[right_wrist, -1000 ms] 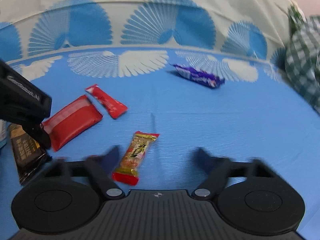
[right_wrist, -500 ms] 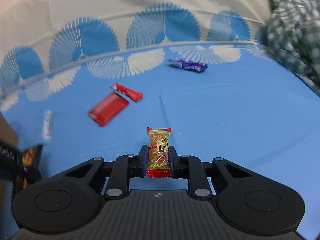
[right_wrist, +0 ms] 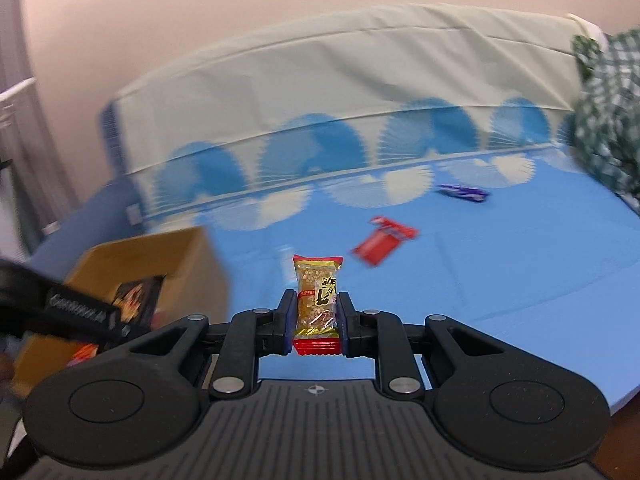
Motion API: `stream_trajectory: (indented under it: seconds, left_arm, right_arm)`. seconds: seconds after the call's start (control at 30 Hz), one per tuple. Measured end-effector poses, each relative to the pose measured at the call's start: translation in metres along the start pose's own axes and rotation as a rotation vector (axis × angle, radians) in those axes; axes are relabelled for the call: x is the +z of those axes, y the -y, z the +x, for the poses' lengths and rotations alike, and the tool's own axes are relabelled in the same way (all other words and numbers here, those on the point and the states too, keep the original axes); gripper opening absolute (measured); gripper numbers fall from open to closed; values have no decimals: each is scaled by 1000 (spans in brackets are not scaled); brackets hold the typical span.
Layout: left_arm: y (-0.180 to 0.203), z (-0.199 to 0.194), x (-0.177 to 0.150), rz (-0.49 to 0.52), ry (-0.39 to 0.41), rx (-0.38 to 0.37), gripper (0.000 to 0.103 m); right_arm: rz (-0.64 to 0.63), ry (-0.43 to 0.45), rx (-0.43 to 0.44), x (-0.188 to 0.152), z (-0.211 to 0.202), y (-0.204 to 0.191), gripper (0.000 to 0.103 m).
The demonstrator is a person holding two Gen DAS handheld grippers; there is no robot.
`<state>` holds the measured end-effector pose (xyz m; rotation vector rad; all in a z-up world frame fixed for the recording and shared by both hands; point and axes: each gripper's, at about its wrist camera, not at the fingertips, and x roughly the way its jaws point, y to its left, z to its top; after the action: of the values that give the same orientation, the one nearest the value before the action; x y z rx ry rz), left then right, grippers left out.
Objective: Organize snacks
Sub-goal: 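Carry the dark cracker pack and yellow candy over the box with both tools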
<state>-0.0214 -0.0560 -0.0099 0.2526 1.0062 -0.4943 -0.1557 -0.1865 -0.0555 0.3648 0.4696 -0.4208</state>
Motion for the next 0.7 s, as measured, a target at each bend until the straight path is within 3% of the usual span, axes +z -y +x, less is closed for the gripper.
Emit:
stream_trajectory:
  seconds: [0.3,0.7]
  left_arm:
    - [-80,-70,-82,-53,57,54,43]
    - [-113,-121,-122,-123,167,10,43]
  right_arm:
    - [-76,-71,165,-43,-77,-86,22]
    - [-199,21,171,-53,-128,-132,22]
